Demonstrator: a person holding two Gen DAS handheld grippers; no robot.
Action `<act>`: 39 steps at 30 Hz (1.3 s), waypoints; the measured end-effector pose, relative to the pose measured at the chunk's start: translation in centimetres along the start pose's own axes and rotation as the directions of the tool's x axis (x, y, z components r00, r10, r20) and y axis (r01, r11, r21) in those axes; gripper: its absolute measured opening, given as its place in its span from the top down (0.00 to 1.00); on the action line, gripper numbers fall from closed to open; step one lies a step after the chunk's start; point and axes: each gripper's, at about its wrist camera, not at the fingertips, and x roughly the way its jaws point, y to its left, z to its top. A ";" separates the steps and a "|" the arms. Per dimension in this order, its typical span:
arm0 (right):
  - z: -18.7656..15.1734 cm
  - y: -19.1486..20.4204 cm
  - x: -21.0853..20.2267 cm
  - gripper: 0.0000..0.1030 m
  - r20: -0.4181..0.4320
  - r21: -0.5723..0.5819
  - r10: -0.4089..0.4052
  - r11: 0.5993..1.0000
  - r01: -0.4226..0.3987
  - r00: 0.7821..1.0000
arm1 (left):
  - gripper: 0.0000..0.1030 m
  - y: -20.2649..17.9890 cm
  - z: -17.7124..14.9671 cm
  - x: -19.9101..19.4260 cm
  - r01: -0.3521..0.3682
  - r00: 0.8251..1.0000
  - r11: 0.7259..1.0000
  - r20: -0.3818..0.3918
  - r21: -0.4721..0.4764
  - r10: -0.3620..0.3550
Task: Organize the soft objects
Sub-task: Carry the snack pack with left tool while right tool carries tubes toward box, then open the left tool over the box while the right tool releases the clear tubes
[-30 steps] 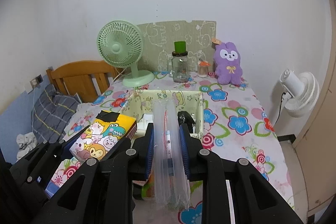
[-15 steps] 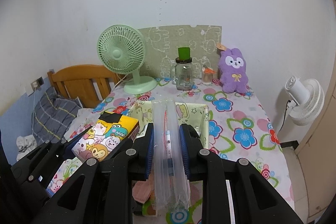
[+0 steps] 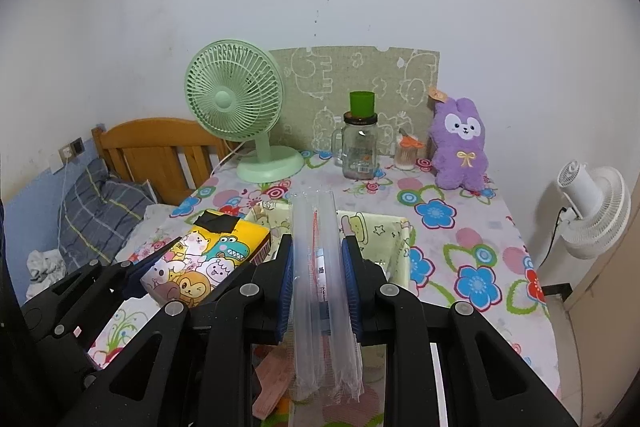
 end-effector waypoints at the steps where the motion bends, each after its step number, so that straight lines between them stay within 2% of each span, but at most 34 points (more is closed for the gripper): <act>1: 0.1 -0.1 0.2 0.74 -0.002 0.000 0.005 1.000 -0.005 1.000 | 0.54 0.0 0.1 0.3 0.000 1.000 1.000 -0.002 0.001 0.000; 15: 0.9 -1.2 5.3 0.74 -0.035 0.006 0.047 0.999 -0.047 0.998 | 0.54 0.7 0.6 5.1 0.009 1.000 1.000 -0.024 -0.013 -0.010; 30: 0.5 -1.9 11.6 0.74 -0.114 0.002 0.088 0.996 -0.088 0.990 | 0.53 1.7 -0.3 11.0 0.029 0.993 0.998 -0.115 -0.059 -0.036; 33: 0.2 -2.1 12.5 0.74 -0.128 0.003 0.087 0.996 -0.088 0.988 | 0.50 1.7 -0.6 11.8 0.016 0.991 0.998 -0.130 -0.062 -0.024; 36: 0.0 -2.3 13.1 0.75 -0.134 0.007 0.089 0.996 -0.089 0.987 | 0.36 1.9 -0.8 12.3 -0.012 0.989 0.998 -0.145 -0.064 0.002; 39: -0.2 -2.3 13.6 0.75 -0.141 0.004 0.093 0.996 -0.093 0.986 | 0.31 1.8 -0.9 12.5 -0.002 0.989 0.998 -0.146 -0.063 -0.007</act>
